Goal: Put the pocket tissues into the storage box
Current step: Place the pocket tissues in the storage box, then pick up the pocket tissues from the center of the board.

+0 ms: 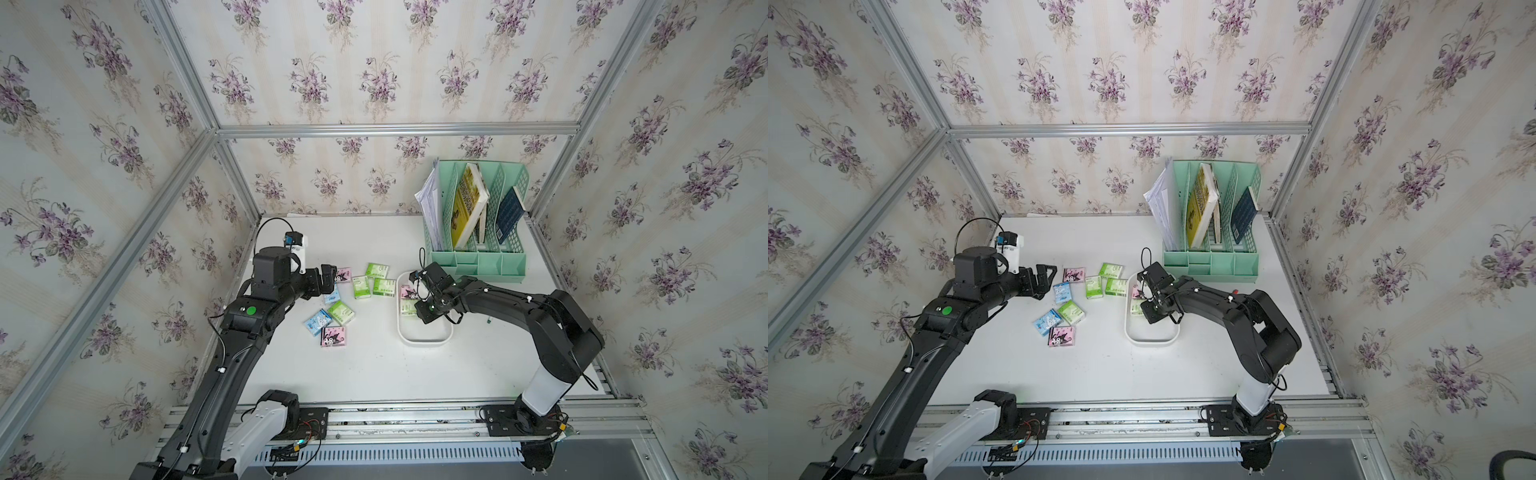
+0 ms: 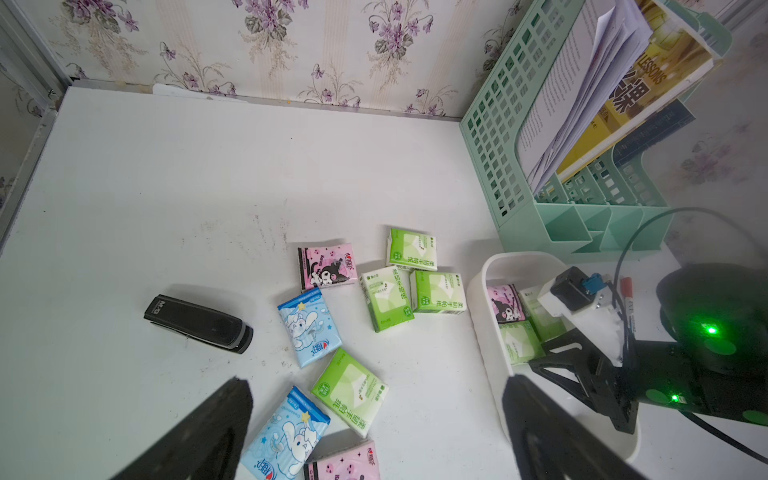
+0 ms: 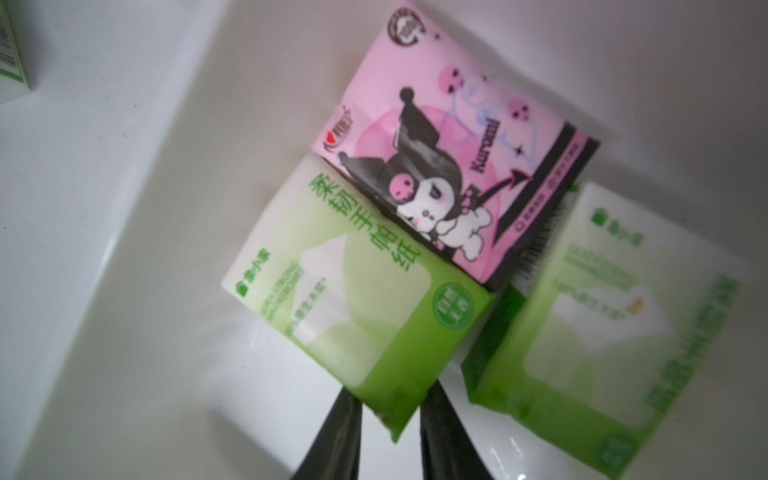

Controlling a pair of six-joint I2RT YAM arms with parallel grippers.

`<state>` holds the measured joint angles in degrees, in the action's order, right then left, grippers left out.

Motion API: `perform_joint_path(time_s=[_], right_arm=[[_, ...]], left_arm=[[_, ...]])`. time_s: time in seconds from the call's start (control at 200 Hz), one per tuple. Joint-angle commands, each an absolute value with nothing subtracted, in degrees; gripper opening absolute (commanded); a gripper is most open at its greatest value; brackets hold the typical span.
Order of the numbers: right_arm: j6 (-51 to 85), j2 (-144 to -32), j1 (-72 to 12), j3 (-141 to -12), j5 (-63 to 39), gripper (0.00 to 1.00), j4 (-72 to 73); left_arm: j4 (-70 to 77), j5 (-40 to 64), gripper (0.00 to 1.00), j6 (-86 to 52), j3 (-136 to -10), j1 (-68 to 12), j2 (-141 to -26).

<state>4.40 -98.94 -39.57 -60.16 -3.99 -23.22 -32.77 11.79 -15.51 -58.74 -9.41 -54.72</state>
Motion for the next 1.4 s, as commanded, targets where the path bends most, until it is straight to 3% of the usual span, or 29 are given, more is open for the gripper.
perform_joint_path(time_s=[0.0,0.215,0.45,0.7,1.019,1.394], right_arm=[[4.38,-98.82,-39.6,-61.09,-1.68,0.29,-21.92],[3.48,-95.74,-39.58,-60.33,-1.57,0.34,-21.43],[1.1,-90.06,-39.86,-61.73,-3.92,0.49,-22.45],[-4.91,-87.44,-51.12,-61.48,-7.45,0.61,-14.47],[-5.94,-98.98,-58.09,-67.27,-16.68,0.73,-6.02],[-7.61,-111.55,-62.06,-76.02,-18.02,0.75,-1.74]], left_arm=[[-32.63,11.85,0.99,-15.47,-58.4,-9.42,-54.92],[-33.3,11.28,0.99,-15.06,-58.4,-9.42,-54.08],[-32.93,11.64,0.99,-15.5,-58.37,-9.4,-54.18],[-31.98,9.93,0.99,-17.65,-57.72,-9.41,-54.15],[-34.67,8.15,0.99,-16.55,-57.79,-7.09,-52.43],[-40.49,12.72,0.99,-17.99,-56.78,8.53,-51.4]])
